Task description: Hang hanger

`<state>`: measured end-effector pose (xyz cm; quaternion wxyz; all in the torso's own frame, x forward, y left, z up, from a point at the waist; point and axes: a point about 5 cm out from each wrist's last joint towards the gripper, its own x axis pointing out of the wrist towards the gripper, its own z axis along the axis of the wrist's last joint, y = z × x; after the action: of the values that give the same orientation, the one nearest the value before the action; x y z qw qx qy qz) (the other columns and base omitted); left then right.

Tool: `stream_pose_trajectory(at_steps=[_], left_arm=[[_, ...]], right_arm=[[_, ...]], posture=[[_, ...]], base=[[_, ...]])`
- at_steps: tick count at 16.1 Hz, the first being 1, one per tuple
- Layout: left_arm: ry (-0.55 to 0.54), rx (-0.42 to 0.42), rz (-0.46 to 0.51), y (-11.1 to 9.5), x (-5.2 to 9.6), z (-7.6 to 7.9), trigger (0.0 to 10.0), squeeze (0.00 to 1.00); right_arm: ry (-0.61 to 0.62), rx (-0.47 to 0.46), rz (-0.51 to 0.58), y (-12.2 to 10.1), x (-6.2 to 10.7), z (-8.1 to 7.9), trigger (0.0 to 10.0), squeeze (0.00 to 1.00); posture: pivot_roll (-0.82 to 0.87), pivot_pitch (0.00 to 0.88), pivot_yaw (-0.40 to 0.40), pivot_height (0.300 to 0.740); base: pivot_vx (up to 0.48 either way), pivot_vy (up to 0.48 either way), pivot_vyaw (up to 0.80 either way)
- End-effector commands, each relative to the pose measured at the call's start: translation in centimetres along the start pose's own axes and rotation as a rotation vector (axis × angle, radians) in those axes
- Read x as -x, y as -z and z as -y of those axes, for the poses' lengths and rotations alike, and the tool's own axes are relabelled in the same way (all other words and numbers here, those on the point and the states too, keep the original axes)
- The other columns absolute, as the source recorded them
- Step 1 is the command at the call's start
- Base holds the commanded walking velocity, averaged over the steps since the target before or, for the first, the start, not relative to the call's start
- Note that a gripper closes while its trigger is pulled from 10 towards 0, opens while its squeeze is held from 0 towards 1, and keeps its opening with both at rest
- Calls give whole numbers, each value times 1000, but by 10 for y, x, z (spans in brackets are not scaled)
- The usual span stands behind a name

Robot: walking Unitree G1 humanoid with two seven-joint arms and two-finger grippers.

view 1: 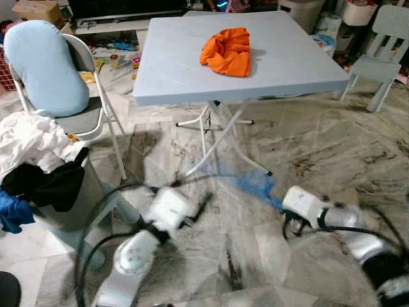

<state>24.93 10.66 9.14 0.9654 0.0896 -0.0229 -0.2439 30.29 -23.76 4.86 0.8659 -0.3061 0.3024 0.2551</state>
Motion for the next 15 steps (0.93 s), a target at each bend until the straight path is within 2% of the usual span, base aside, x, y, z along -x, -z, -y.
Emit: stream_pose_trajectory(at_steps=[1, 2, 3, 4, 6, 7, 8, 9, 10, 12, 15], left_arm=[[-108, 52, -25, 2, 3, -11, 10000, 1000], [-182, 121, -48, 5, 4, -17, 10000, 1000], [-235, 166, -59, 7, 4, -23, 10000, 1000], [-255, 177, -64, 8, 4, -25, 10000, 1000], [-301, 197, -85, 10, 1, -31, 10000, 1000], [-311, 203, -93, 10, -1, -32, 10000, 1000], [-316, 205, -101, 11, -1, -32, 10000, 1000], [-318, 206, -104, 11, -1, -32, 10000, 1000], [-318, 214, -100, 10, -1, -32, 10000, 0], [-310, 228, -91, 9, -4, -30, 10000, 0], [-278, 249, -74, 6, -7, -28, 10000, 0]], right_arm=[[88, -155, 46, -2, 2, 3, 0, 0], [140, -296, 68, 0, 0, -5, 0, 0], [179, -379, 87, 1, 0, -11, 0, 0], [203, -419, 93, 0, 0, -14, 0, 0], [266, -593, 93, -2, -1, -27, 0, 0], [303, -673, 68, -2, -1, -34, 4549, 0], [317, -698, 58, -3, 1, -37, 9765, 0], [328, -709, 54, -4, 2, -38, 10000, 0], [367, -741, 48, -5, 4, -41, 10000, 0], [414, -779, 33, -5, 7, -44, 10000, 0], [409, -789, 27, -9, 9, -48, 10000, 0]], posture=[[-76, 82, 3, 740], [-80, 81, 10, 740], [-83, 78, 16, 740], [-85, 78, 17, 740], [-92, 76, 26, 740], [-94, 76, 29, 740], [-96, 76, 32, 740], [-99, 77, 31, 740], [-102, 78, 32, 740], [-103, 79, 32, 740], [-104, 78, 33, 740]], base=[[0, 0, 0], [0, 0, 0], [0, 0, 0], [0, 0, 0], [0, 0, 0], [0, 0, 0], [0, 0, 0], [0, 0, 0], [0, 0, 0], [0, 0, 0], [0, 0, -592]])
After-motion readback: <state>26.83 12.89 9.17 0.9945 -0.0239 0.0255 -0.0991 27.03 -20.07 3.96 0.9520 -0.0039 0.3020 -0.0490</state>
